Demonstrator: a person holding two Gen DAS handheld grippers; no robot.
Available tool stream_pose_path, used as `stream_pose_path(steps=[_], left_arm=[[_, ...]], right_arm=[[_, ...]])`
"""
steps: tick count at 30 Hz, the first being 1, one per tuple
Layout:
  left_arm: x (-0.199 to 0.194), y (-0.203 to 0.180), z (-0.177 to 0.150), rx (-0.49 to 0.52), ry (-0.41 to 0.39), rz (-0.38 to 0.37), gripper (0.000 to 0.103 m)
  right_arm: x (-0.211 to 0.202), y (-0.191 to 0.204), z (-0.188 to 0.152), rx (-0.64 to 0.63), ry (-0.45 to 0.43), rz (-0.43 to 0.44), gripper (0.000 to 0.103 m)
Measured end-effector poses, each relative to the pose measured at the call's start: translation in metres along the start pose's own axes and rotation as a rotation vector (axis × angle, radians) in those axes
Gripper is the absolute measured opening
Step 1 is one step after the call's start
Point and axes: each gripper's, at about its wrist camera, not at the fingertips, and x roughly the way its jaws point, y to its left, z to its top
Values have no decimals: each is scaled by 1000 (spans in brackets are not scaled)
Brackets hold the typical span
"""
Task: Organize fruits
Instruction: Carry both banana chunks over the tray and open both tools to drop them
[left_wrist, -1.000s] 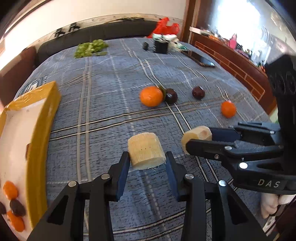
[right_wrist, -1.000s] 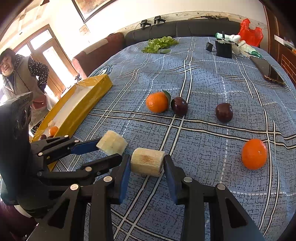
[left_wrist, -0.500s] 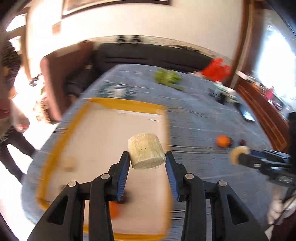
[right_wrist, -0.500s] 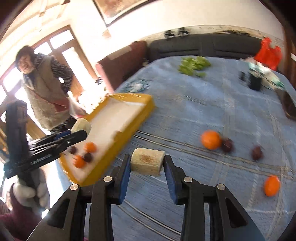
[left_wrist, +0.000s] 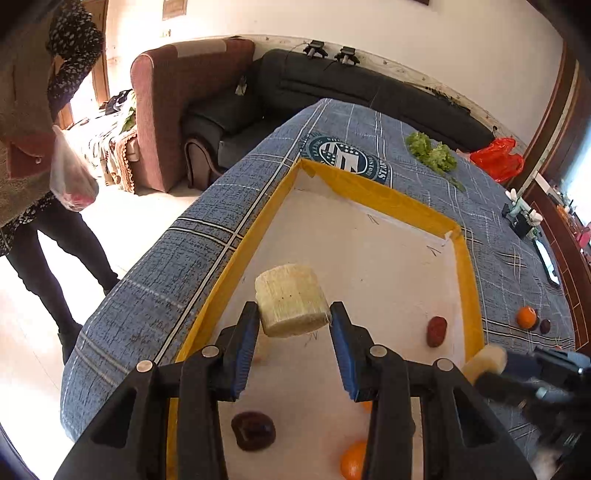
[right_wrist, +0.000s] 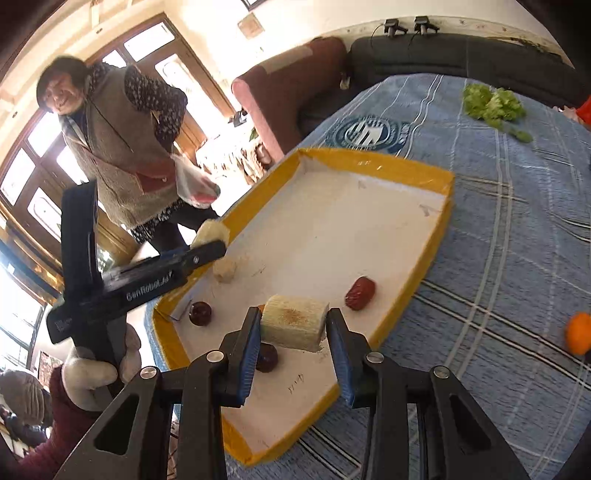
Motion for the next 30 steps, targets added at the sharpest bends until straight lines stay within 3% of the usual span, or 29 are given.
stream_pose_path(steps=[8,19,23,30], left_arm=[[43,-2,11,9,88,2,38],[51,-2,12,2,124,27,39],[47,-1,13,-9,118,14,51],[20,0,12,-37,63,2,58]], right_arm=[[34,15,-5,-98,47,-129,40],[46,18,-7,-117,66,-135,40],[48,19,-5,-114,63,-138,41],[38,22,-7,-112,47,-135,45]])
